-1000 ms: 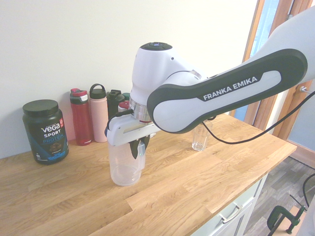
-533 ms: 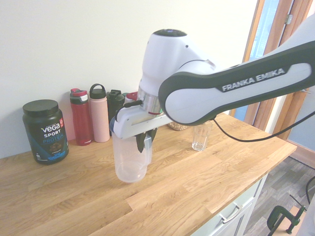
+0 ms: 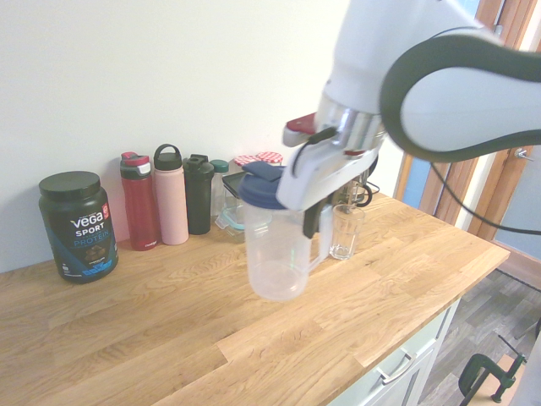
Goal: Pour me some water
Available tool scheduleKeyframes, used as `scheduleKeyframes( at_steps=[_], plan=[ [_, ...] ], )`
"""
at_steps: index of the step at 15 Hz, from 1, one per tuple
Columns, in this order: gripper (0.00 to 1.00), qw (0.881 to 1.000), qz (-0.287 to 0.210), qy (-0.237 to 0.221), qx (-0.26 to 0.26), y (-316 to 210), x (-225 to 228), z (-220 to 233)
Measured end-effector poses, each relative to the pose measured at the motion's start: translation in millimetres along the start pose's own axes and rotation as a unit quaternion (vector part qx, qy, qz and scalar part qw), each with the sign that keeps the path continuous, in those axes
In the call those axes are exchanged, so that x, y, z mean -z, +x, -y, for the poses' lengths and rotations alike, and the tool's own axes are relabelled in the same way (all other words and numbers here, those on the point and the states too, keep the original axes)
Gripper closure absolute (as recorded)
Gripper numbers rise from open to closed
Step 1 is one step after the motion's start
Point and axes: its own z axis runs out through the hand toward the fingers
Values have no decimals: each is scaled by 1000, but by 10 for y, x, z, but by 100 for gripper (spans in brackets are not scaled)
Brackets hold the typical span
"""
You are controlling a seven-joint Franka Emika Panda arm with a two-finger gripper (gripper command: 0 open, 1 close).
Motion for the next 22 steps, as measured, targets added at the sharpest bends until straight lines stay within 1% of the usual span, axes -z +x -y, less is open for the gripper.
scheduleKeyframes(
  at_steps=[2, 4, 7, 9, 12, 13, 15, 17, 19, 22],
  plan=[
    [100, 1000, 1, 6, 16, 60, 139, -441],
    [100, 999, 4, 20, 33, 199, 168, -891],
    [100, 998, 4, 28, 63, 452, 74, -1513],
    [100, 995, 14, 24, 91, 597, -17, -1917],
    [100, 991, 32, 32, 125, 751, -132, -2526],
    [100, 990, 34, 23, 137, 767, -149, -2645],
    [100, 985, 38, -10, 167, 775, -155, -2762],
    [100, 980, 42, -44, 188, 891, -136, -2863],
    [100, 978, 57, -69, 190, 1147, -167, -2957],
    [100, 974, 79, -97, 189, 1552, -376, -2968]
  ],
)
